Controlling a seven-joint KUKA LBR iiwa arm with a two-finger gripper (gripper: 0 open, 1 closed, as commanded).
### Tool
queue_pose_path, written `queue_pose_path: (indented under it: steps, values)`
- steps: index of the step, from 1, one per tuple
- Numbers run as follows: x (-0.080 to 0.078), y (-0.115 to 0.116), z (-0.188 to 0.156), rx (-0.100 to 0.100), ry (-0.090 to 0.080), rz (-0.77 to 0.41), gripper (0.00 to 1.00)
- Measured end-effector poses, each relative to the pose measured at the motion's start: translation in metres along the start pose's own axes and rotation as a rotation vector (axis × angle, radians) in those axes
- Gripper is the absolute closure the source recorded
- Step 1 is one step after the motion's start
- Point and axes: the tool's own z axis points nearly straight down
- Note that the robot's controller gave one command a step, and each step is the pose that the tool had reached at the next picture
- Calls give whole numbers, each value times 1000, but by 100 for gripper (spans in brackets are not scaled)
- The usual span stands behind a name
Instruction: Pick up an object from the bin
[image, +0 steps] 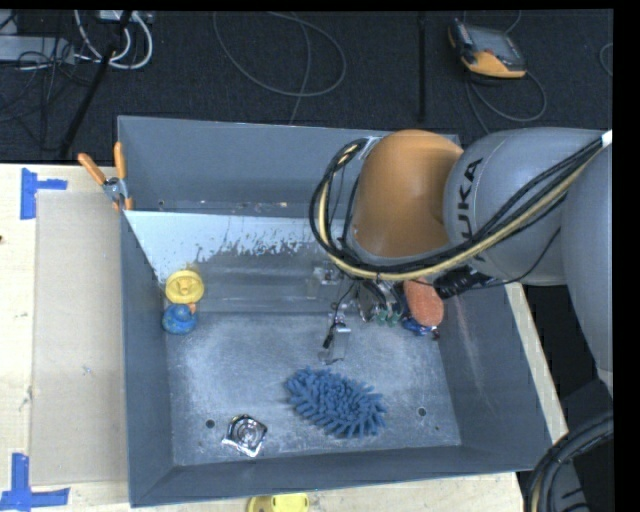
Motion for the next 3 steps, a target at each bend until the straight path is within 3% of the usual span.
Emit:
queue_pose_path:
  steps: [1, 2, 3]
  values:
    - [-1, 0, -5, 0, -7, 1, 0]
    - [50, -5, 33, 1, -10, -57, 0]
    - [30, -43, 67, 0, -9, -35, 100]
